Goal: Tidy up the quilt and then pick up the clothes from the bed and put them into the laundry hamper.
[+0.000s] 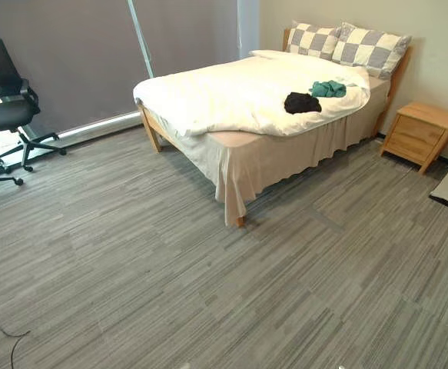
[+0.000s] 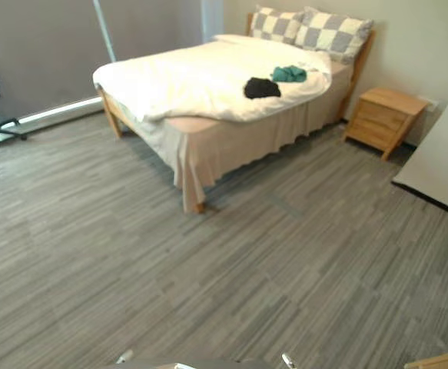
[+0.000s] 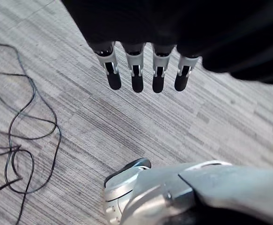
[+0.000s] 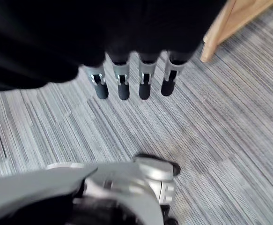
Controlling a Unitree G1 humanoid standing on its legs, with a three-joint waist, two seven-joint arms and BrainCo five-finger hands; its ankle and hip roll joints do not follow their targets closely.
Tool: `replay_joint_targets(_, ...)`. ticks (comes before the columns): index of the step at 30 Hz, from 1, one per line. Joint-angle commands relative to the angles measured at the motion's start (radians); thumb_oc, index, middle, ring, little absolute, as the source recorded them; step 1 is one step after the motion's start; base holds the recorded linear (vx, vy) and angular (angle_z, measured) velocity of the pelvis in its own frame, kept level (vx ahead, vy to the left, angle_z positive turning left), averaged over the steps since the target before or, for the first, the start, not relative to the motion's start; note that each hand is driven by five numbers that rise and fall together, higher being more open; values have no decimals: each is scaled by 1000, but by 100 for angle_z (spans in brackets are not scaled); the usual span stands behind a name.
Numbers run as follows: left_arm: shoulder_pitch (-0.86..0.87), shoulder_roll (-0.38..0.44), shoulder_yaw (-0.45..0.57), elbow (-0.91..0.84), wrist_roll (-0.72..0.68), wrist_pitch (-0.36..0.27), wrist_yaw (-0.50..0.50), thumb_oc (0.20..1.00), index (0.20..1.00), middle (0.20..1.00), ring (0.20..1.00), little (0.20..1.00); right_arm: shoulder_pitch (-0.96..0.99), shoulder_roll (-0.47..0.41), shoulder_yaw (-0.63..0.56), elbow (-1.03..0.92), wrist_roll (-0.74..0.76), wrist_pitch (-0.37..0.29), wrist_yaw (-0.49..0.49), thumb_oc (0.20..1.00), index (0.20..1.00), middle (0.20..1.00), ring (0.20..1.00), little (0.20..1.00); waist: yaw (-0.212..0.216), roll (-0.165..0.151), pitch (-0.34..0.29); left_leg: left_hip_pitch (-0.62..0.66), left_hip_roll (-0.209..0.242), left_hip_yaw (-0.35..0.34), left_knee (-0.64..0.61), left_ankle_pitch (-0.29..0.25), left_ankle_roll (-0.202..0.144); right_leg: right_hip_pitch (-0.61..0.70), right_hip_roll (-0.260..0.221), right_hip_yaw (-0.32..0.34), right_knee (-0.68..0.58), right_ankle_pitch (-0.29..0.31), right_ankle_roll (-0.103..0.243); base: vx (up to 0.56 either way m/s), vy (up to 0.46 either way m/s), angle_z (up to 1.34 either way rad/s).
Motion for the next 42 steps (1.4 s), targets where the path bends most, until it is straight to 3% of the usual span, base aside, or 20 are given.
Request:
replay_joint_targets(1, -185, -34, -33, 38, 44, -55, 20, 1000, 1000, 1000, 1000, 1000, -131, 41, 37, 7, 65, -34, 15, 1000, 1000, 1000, 1000, 1000, -55, -9, 122, 197, -16, 13, -157, 16, -49, 256, -74, 13, -279, 85, 134, 17, -8, -24)
replay_joint_targets(14, -214, -21, -57, 11, 52, -58, 42, 1000, 1000, 1000, 1000, 1000, -162, 35, 34, 66, 29, -8, 8, 1000, 1000, 1000, 1000, 1000, -52, -8, 157, 185, -26, 18, -157, -6, -28, 227, -72, 49, -272, 96, 141, 36, 11, -9)
replay_joint_targets(15, -220, -14, -62, 2, 57, -60, 55, 1000, 1000, 1000, 1000, 1000, -169, 37, 31, 68, 32, -8, 5, 1000, 1000, 1000, 1000, 1000, -50, -9, 168, 177, -26, 15, -157, -6, -20, 188, -69, 55, -206, 86, 139, -60, 43, 2)
replay_joint_targets(16, -244, -4, -51, 5, 56, -49, 73, 1000, 1000, 1000, 1000, 1000, -199, 44, 19, 69, 41, -4, 5, 1000, 1000, 1000, 1000, 1000, -52, 0, 207, 167, -12, 20, -157, -16, -8, 27, -56, 26, 73, 80, 198, -47, 52, 2)
replay_joint_targets(17, -247, -7, -47, 7, 55, -47, 75, 1000, 1000, 1000, 1000, 1000, -203, 43, 13, 70, 42, -2, 3, 1000, 1000, 1000, 1000, 1000, -55, 5, 216, 176, -9, 28, -157, -23, -7, -28, -73, 0, 167, 112, 229, -22, 51, -21)
replay_joint_targets(21, -252, -5, -47, 24, 58, -40, 79, 1000, 1000, 1000, 1000, 1000, -206, 42, -9, 64, 51, 0, -2, 1000, 1000, 1000, 1000, 1000, -62, 11, 235, 213, 1, 38, -157, -41, -11, -96, -116, -69, 275, 174, 257, 164, -21, -20)
replay_joint_targets(22, -253, -3, -47, 29, 59, -42, 78, 1000, 1000, 1000, 1000, 1000, -203, 43, -15, 62, 57, -4, -3, 1000, 1000, 1000, 1000, 1000, -67, 14, 238, 223, 6, 39, -157, -49, -16, -107, -131, -96, 245, 159, 248, 389, -138, 3)
replay_joint_targets(23, -259, -1, -55, 37, 67, -48, 72, 1000, 1000, 1000, 1000, 1000, -198, 41, -17, 67, 64, -6, -5, 1000, 1000, 1000, 1000, 1000, -83, 13, 244, 245, 2, 32, -157, -72, -29, -101, -130, -109, 96, 128, 218, 566, -212, -4)
replay_joint_targets(24, -262, -1, -68, 42, 78, -55, 74, 1000, 1000, 1000, 1000, 1000, -197, 41, -15, 74, 69, -5, -9, 1000, 1000, 1000, 1000, 1000, -100, 13, 252, 265, -1, 24, -157, -91, -38, -108, -130, -86, -35, 150, 207, 743, -352, 0)
replay_joint_targets(25, -274, 2, -71, 52, 98, -64, 70, 1000, 1000, 1000, 1000, 1000, -196, 37, -27, 93, 76, 0, -4, 1000, 1000, 1000, 1000, 1000, -122, 19, 254, 285, 13, 17, -157, -115, -67, -148, -162, -49, -228, 204, 221, 476, -239, 1)
replay_joint_targets(29, -271, -1, -66, 81, 134, -70, 63, 1000, 1000, 1000, 1000, 1000, -167, 30, -44, 120, 60, 10, 14, 1000, 1000, 1000, 1000, 1000, -144, 37, 245, 374, 44, 24, -157, -178, -97, -179, -203, -33, -268, 241, 240, 525, -253, 38)
replay_joint_targets(31, -247, -9, -50, 88, 126, -67, 62, 1000, 1000, 1000, 1000, 1000, -143, 15, -47, 136, 30, 15, 24, 1000, 1000, 1000, 1000, 1000, -150, 46, 239, 414, 73, 21, -112, -95, -118, -157, -176, -49, -223, 264, 213, 565, -320, 29)
replay_joint_targets(32, -236, -14, -44, 82, 113, -68, 63, 1000, 1000, 1000, 1000, 1000, -143, 5, -48, 142, 23, 13, 25, 1000, 1000, 1000, 1000, 1000, -152, 56, 239, 389, 110, 25, -6, -28, -128, -141, -158, -53, -205, 257, 193, 470, -385, 10)
replay_joint_targets(33, -229, -22, -39, 73, 97, -67, 62, 1000, 1000, 1000, 1000, 1000, -142, -8, -44, 153, 12, 13, 22, 1000, 1000, 1000, 1000, 1000, -146, 62, 242, 324, 147, 21, 138, 78, -133, -104, -130, -58, -200, 239, 157, 435, -467, 17)
replay_joint_targets(34, -231, -23, -38, 62, 83, -65, 66, 1000, 1000, 1000, 1000, 1000, -147, -16, -39, 152, 5, 14, 17, 1000, 1000, 1000, 1000, 1000, -136, 55, 253, 254, 174, 3, 315, 163, -131, -65, -115, -71, -202, 222, 126, 451, -550, 7)
replay_joint_targets(35, -238, -21, -45, 40, 74, -65, 72, 1000, 1000, 1000, 1000, 1000, -160, -27, -28, 139, -2, 14, 10, 1000, 1000, 1000, 1000, 1000, -119, 35, 269, 170, 171, -36, 469, 224, -114, -19, -104, -85, -212, 206, 90, 442, -491, -3)
replay_joint_targets(36, -238, -21, -48, 30, 66, -65, 78, 1000, 1000, 1000, 1000, 1000, -172, -40, -23, 123, -8, 11, 6, 1000, 1000, 1000, 1000, 1000, -106, 21, 278, 138, 171, -31, 552, 216, -94, 29, -94, -86, -229, 188, 72, 638, -518, -46)
replay_joint_targets(37, -260, -22, -56, 16, 54, -63, 95, 1000, 1000, 1000, 1000, 1000, -201, -53, -14, 111, -6, 11, -5, 1000, 1000, 1000, 1000, 1000, -72, -23, 295, 33, 144, -7, 627, 151, -72, 107, -96, -62, -259, 156, 55, 479, -316, -37)
replay_joint_targets(40, -265, -25, -58, 11, 51, -64, 99, 1000, 1000, 1000, 1000, 1000, -209, -55, -8, 107, -12, 11, -9, 1000, 1000, 1000, 1000, 1000, -52, -35, 297, -6, 124, 14, 605, 125, -71, 144, -97, -52, -270, 136, 58, 414, -134, -39)
replay_joint_targets(42, -266, -36, -65, -10, 52, -66, 105, 1000, 1000, 1000, 1000, 1000, -217, -58, 5, 95, -17, 7, -12, 1000, 1000, 1000, 1000, 1000, -13, -40, 283, -114, 78, 74, 385, 108, -72, 227, -86, -29, -279, 83, 75, 623, -32, -18)
